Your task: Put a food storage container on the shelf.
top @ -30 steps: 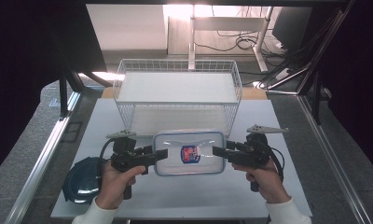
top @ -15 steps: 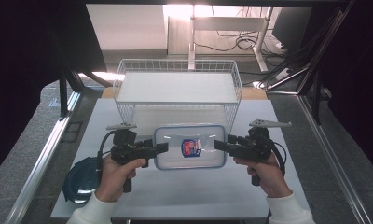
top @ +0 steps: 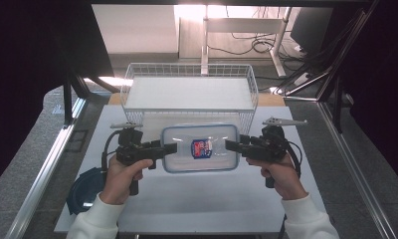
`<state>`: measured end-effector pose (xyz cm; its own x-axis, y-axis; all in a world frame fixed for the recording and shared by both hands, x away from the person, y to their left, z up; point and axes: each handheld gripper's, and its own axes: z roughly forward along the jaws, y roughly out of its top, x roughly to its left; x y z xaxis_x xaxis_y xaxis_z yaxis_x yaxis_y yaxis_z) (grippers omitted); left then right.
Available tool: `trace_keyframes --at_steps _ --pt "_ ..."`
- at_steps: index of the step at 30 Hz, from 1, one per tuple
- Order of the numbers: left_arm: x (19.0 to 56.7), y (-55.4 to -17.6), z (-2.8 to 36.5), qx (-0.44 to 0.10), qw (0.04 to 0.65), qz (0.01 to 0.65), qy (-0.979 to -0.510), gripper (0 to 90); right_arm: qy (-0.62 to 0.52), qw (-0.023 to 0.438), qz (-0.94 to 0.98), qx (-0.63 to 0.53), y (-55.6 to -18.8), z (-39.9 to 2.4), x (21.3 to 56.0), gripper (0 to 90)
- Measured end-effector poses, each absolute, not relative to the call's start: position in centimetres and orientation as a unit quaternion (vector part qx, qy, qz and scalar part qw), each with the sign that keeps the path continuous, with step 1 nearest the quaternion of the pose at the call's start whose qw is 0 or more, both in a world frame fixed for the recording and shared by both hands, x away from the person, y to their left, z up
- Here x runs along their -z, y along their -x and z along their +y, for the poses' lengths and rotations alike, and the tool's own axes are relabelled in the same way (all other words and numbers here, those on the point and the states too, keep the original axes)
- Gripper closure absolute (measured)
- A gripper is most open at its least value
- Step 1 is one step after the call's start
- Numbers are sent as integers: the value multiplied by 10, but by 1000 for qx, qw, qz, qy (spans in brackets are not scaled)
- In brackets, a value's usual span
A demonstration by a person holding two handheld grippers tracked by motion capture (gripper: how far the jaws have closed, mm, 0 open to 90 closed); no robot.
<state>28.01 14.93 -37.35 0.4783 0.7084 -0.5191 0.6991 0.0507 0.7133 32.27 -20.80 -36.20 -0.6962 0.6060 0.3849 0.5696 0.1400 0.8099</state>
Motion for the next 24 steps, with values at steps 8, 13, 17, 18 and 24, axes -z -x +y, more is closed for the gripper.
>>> trace_keyframes --at_steps 8,13,17,18,24 --pt "361 -287 147 -19 515 506 -691 419 -385 30 750 -537 -328 -208 353 428" --pt "354 -292 147 -20 517 502 -694 422 -383 35 746 -544 -329 -210 348 428" --pt "348 -295 148 -22 520 500 -692 421 -382 40 745 -546 -331 -208 342 428" --pt "348 -295 148 -22 520 500 -692 421 -381 41 745 -546 -333 -208 341 428" --pt "341 -305 149 -20 522 496 -693 423 -382 44 743 -547 -338 -207 335 428"
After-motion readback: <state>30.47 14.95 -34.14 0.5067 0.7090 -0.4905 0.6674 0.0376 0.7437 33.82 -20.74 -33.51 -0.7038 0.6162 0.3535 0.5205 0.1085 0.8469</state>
